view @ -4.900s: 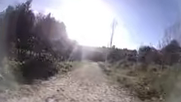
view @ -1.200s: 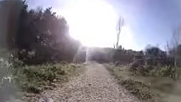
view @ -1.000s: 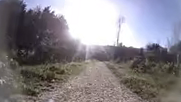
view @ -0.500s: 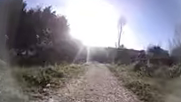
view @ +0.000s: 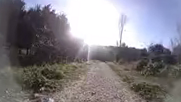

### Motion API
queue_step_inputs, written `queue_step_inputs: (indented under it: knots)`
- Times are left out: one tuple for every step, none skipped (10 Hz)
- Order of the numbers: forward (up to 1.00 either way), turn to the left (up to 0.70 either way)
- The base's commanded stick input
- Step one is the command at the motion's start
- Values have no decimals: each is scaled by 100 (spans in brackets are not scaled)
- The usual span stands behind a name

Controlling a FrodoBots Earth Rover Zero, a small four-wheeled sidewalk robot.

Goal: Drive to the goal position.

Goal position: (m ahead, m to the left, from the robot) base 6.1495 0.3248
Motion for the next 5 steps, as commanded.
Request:
queue_step_inputs:
  knots:
    - [50,0]
    - [50,0]
    - [50,0]
    - [50,0]
    - [50,0]
